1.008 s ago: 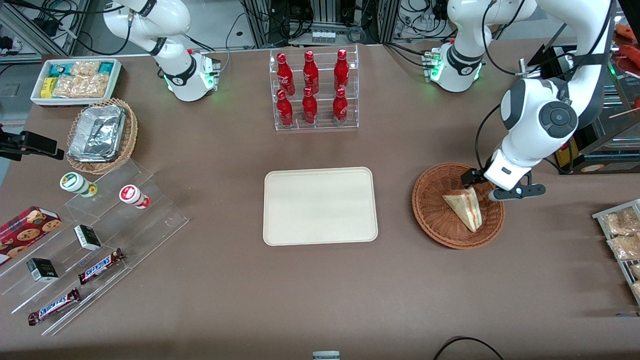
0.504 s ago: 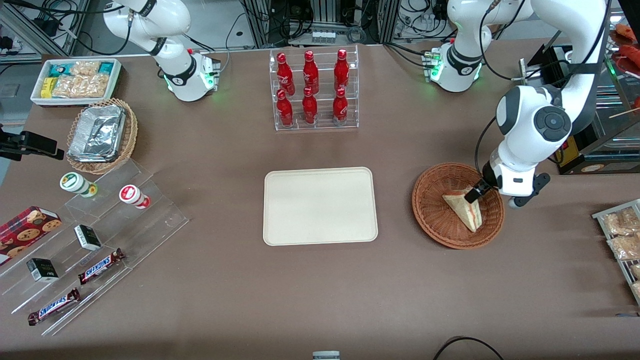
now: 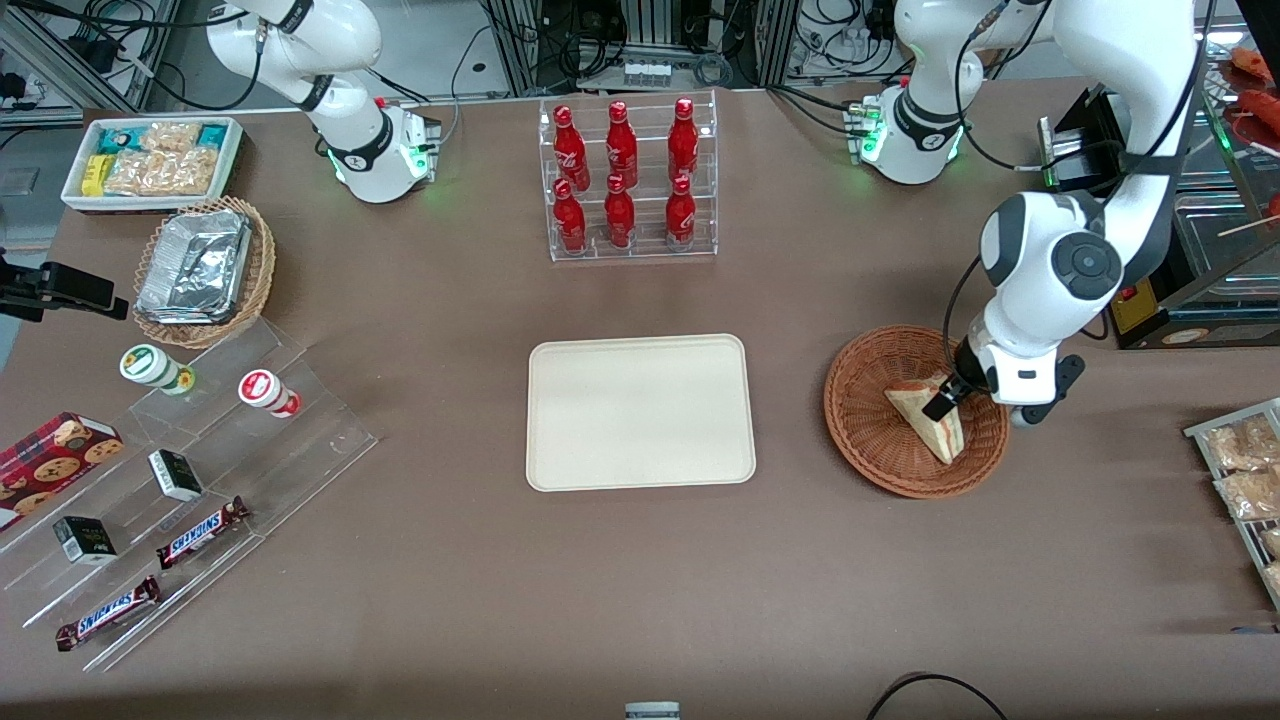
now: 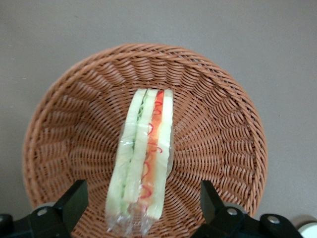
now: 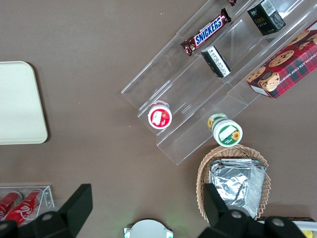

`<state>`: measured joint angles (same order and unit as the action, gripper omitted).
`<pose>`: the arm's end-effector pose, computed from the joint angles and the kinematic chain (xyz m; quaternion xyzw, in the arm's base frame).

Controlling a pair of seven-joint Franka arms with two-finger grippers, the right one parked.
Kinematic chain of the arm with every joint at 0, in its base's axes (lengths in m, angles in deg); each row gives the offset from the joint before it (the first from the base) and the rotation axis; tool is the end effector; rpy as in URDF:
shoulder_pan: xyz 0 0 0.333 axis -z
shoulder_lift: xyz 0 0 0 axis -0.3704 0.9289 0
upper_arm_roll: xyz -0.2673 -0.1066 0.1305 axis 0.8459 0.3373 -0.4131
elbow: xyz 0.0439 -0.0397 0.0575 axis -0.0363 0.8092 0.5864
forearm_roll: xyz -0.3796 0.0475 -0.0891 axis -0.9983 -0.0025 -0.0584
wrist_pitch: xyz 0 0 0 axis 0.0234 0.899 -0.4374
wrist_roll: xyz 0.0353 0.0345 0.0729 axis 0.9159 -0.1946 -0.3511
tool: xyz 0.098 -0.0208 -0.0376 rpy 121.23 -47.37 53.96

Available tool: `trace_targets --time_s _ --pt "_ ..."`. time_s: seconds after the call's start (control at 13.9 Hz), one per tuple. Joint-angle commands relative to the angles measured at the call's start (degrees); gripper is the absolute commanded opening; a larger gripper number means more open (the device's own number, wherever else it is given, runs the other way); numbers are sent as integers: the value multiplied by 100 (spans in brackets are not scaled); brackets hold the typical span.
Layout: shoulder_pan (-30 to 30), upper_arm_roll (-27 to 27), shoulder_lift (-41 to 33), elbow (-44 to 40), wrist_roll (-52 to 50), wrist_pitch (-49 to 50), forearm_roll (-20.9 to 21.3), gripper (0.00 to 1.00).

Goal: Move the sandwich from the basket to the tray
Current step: 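Lower the open left gripper around the wrapped sandwich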

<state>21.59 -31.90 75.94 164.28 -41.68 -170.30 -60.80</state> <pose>0.5382 -0.0761 0.2888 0.9290 0.3685 0.0261 0.0225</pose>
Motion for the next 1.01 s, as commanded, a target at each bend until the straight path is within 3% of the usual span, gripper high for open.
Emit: trace_targets --time_s 0.0,0.22,0.29,0.36,0.43,0.5,0.72,0.94 --pt "41 16 327 7 -113 -317 -19 100" --pt "41 16 442 24 -131 -335 -19 100" --pt "41 16 442 24 -131 -318 -19 93" --pt "41 16 434 33 -122 -283 -19 63" --pt "41 8 425 68 -96 -274 -1 26" --pt "50 7 416 112 -70 -247 34 0" --pt "33 7 328 122 754 216 87 0" --pt "41 25 205 -211 836 516 87 0"
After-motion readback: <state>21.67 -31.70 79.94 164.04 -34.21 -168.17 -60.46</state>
